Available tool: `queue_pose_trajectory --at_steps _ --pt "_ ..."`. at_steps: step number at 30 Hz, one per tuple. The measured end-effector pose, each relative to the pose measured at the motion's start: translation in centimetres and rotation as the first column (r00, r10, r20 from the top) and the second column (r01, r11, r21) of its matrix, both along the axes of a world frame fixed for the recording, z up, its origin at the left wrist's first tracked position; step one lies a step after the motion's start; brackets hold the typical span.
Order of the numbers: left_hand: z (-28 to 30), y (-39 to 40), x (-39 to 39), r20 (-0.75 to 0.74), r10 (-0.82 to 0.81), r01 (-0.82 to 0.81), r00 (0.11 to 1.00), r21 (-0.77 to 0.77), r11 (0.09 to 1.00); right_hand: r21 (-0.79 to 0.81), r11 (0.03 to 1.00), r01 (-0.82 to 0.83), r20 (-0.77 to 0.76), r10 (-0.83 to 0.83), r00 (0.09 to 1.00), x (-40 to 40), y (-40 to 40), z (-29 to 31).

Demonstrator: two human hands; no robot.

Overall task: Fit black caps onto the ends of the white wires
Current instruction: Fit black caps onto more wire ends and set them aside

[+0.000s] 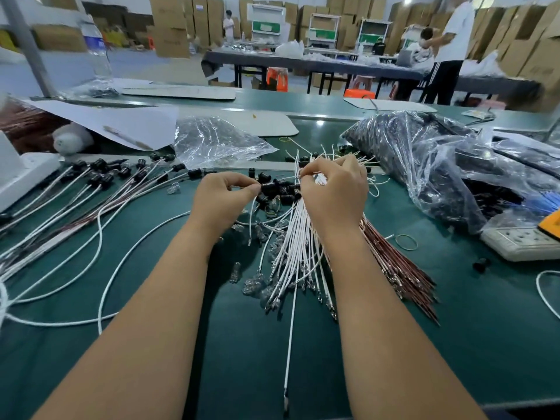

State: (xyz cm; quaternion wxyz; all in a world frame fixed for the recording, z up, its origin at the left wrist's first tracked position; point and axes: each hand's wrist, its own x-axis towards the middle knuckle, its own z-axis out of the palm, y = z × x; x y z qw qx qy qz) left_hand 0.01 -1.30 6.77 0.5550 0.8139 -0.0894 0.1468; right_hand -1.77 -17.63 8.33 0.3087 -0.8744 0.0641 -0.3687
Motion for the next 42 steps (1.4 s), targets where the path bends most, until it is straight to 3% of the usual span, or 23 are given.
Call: queue_pose_trajectory --at_steps 8,12,20,25,29,32,35,38,40,42 --pt "-0.1 0.1 0.1 -0.028 -0.012 0.013 1.0 0.039 0.999 -0.053 0.993 -0.108 -0.05 0.105 0.993 0.1 0.3 -0.4" --pt "-0.1 0.2 0.4 -0.039 -0.006 0.006 0.999 0.019 1.0 0.007 0.993 -0.114 -0.03 0.114 0.993 0.1 0.2 -0.2" --pt "0.0 -0.1 0.5 -0.057 -0.023 0.021 0.998 -0.028 0.999 -0.072 0.959 -0.275 -0.091 0.268 0.959 -0.1 1.4 -0.2" --pt "0.0 -0.4 0.4 -0.007 -0.02 0.02 1.0 0.021 1.0 -0.104 0.927 -0.362 -0.045 0.359 0.932 -0.6 2.4 -0.2" --pt "0.0 -0.8 0.5 0.141 -0.001 -0.023 0.99 0.167 0.986 -0.134 0.908 -0.398 -0.054 0.394 0.917 -0.4 2.6 -0.4" --pt "-0.1 -1.1 0.8 0.219 -0.018 -0.063 0.976 0.358 0.932 -0.18 0.923 -0.341 -0.067 0.334 0.94 -0.1 2.5 -0.7" --pt "-0.4 -0.7 1.2 0.254 0.089 -0.215 0.963 0.531 0.819 -0.279 0.94 -0.199 -0.062 0.189 0.98 0.2 1.7 -0.8" --pt "-0.7 0.7 1.5 0.196 0.303 -0.36 0.933 0.575 0.735 -0.26 0.962 -0.083 -0.077 0.065 0.995 0.5 0.5 -0.8" --pt "-0.8 1.2 1.5 0.177 0.393 -0.413 0.902 0.616 0.671 -0.242 0.964 -0.105 -0.116 0.079 0.99 0.5 0.4 -0.8" --pt "-0.8 1.0 1.2 0.225 0.384 -0.438 0.895 0.603 0.667 -0.227 0.958 -0.176 -0.147 0.145 0.978 0.3 0.9 -1.0"
